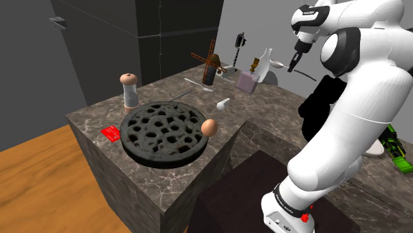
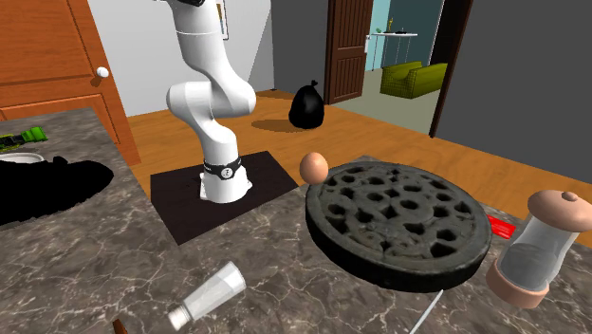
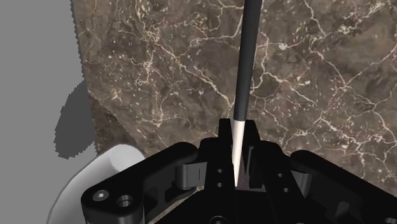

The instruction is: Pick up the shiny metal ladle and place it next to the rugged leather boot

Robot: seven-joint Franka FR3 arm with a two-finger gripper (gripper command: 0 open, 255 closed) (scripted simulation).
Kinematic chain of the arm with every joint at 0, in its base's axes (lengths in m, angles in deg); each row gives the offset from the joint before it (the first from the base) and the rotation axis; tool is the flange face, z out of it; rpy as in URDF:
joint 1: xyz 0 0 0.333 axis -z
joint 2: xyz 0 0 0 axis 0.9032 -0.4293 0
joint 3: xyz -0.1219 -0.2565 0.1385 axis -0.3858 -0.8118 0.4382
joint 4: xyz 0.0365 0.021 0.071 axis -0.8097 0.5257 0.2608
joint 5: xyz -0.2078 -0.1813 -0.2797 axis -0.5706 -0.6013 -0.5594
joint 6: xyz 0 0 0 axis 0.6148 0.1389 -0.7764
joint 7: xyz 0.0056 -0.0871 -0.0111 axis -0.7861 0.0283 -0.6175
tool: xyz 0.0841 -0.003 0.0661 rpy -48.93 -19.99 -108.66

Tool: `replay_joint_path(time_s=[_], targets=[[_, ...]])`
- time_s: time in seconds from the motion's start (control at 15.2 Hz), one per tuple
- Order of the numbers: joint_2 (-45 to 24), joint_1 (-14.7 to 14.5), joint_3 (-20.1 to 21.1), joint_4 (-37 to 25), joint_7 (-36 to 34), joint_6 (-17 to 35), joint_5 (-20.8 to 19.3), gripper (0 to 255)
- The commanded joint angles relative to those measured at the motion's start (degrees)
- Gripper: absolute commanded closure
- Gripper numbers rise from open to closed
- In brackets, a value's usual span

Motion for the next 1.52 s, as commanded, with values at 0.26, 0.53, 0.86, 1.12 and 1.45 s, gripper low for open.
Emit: replay_joint_path(time_s=[0.26, 0.53, 0.86, 1.12, 1.45], targets=[[0.1, -0.2, 0.1, 4.8, 0.1, 4.7, 0.0, 255], [-0.1, -0.3, 0.2, 7.6, 0.2, 7.7, 0.2, 255], [-0.8, -0.2, 0.3, 10.7, 0.5, 11.4, 0.8, 255], [-1.6, -0.1, 0.5, 12.9, 0.9, 14.3, 1.4, 255], [-2.9, 0.1, 0.8, 15.4, 1.5, 17.8, 2.4, 255]])
